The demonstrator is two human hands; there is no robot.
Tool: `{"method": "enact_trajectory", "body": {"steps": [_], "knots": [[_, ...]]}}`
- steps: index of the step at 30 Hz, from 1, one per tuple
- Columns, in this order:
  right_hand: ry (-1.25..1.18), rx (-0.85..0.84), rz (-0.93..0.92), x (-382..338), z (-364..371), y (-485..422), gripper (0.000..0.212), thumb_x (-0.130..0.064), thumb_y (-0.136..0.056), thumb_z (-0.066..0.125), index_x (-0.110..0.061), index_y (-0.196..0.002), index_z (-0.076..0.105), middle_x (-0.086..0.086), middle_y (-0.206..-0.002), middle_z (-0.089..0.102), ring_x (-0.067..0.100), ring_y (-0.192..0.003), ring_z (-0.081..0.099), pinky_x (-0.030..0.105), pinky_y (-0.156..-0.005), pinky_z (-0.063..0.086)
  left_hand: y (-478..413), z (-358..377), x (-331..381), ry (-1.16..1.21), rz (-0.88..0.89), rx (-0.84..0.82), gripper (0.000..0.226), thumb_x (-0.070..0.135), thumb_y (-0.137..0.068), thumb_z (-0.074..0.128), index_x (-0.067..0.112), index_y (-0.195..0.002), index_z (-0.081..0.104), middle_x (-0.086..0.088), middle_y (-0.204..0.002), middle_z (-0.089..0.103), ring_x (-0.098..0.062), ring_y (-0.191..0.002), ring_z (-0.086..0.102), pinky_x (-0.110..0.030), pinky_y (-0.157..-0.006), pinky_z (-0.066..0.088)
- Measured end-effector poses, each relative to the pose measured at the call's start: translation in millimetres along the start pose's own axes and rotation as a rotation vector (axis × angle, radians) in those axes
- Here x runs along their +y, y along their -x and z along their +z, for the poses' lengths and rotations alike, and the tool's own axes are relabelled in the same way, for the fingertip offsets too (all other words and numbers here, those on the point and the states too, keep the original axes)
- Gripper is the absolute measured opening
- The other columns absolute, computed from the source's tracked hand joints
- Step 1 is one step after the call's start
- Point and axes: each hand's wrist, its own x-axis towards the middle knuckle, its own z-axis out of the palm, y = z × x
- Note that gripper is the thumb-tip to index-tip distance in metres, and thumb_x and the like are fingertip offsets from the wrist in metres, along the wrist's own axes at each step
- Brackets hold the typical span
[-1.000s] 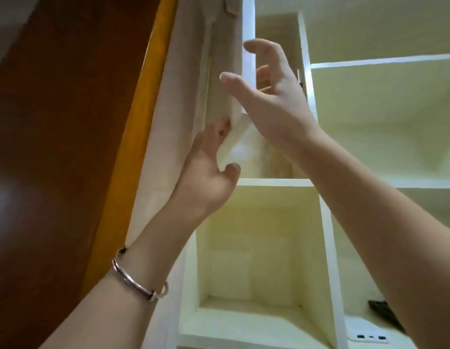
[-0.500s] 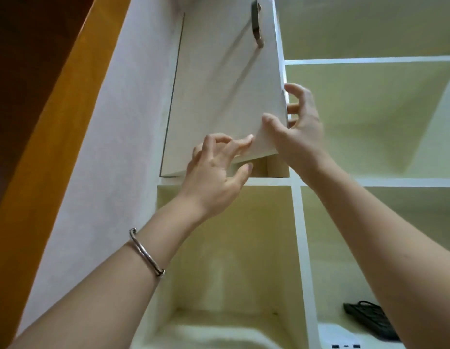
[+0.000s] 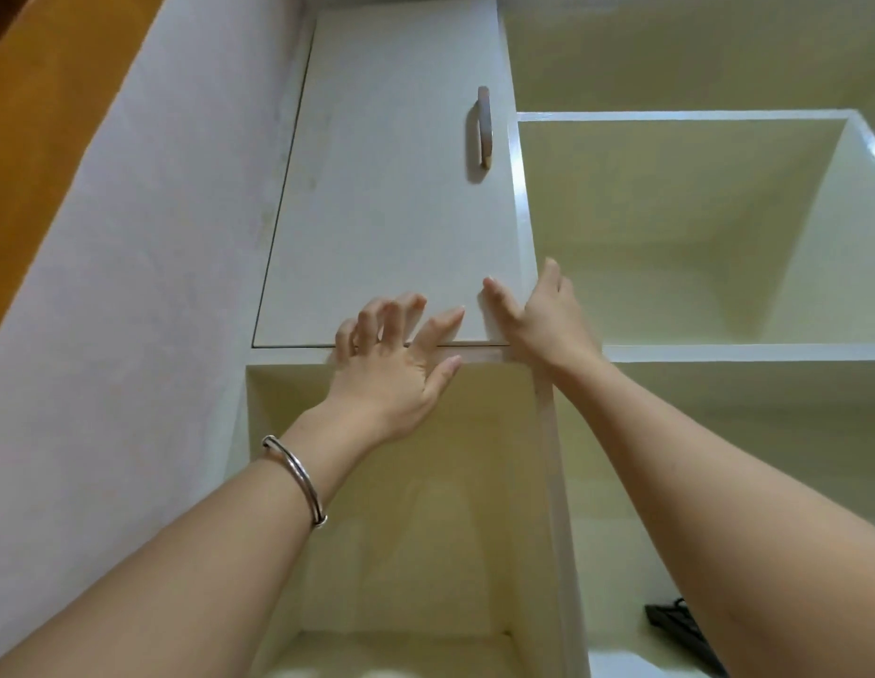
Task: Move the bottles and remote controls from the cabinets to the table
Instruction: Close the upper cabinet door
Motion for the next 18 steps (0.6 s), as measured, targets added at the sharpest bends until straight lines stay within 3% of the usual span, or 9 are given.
{"method": "enact_trajectory", "body": {"steps": [2,5,8,11,14,18], "knots": [[0.027,-0.032,0.018,1.0,3.0,-1.0,0.068,-0.062,-0.089,0.030,-0.012,-0.135,0.028,0.009,-0.139,0.046,0.030,-0.125,0.047,0.039,-0.081,0.034,-0.4,2.8,0.0,-0.008,0.001,0.002,0.050,0.054,-0.092,0.026,0.051,-0.140,0.011,0.006,-0.148,0.007,-0.020,-0.140,-0.004,-0.042,-0.114,0.000],[0.062,-0.025,0.012,1.4,3.9,-3.2,0.067,-0.062,-0.089,0.027,-0.011,-0.132,0.030,0.010,-0.136,0.049,0.030,-0.122,0.049,0.038,-0.075,0.028,-0.5,5.2,1.2,0.006,-0.005,0.032,0.050,0.054,-0.092,0.027,0.050,-0.140,0.013,0.006,-0.147,0.008,-0.019,-0.139,-0.004,-0.040,-0.113,0.000],[0.076,-0.034,0.003,3.1,3.8,-5.8,0.069,-0.063,-0.089,0.026,-0.011,-0.134,0.029,0.010,-0.138,0.047,0.030,-0.124,0.048,0.039,-0.077,0.029,1.7,6.2,1.6,0.027,-0.008,0.048,0.051,0.053,-0.092,0.029,0.049,-0.141,0.013,0.007,-0.150,0.007,-0.018,-0.141,-0.005,-0.038,-0.114,0.000],[0.057,-0.070,0.001,5.0,-0.1,-6.9,0.074,-0.067,-0.086,0.026,-0.013,-0.138,0.027,0.008,-0.138,0.048,0.030,-0.125,0.048,0.042,-0.090,0.036,11.8,3.8,-3.0,-0.005,0.029,0.054,0.055,0.046,-0.093,0.035,0.045,-0.143,0.012,0.010,-0.155,0.006,-0.015,-0.144,-0.004,-0.036,-0.116,0.001],[-0.053,-0.131,0.000,6.9,-5.7,-4.7,0.075,-0.068,-0.084,0.032,-0.014,-0.135,0.031,0.007,-0.131,0.053,0.031,-0.121,0.051,0.045,-0.097,0.041,25.9,-3.3,-12.6,-0.026,0.033,0.101,0.061,0.035,-0.089,0.044,0.039,-0.144,0.017,0.010,-0.155,0.014,-0.015,-0.144,0.008,-0.034,-0.115,0.012],[-0.122,-0.074,-0.021,7.5,-12.2,15.2,0.062,-0.052,-0.089,0.045,-0.012,-0.134,0.035,0.009,-0.133,0.052,0.029,-0.122,0.050,0.045,-0.099,0.043,39.2,-17.7,-17.5,0.021,-0.032,0.066,0.061,0.029,-0.086,0.050,0.032,-0.143,0.028,0.006,-0.152,0.025,-0.018,-0.140,0.021,-0.036,-0.113,0.020]]}}
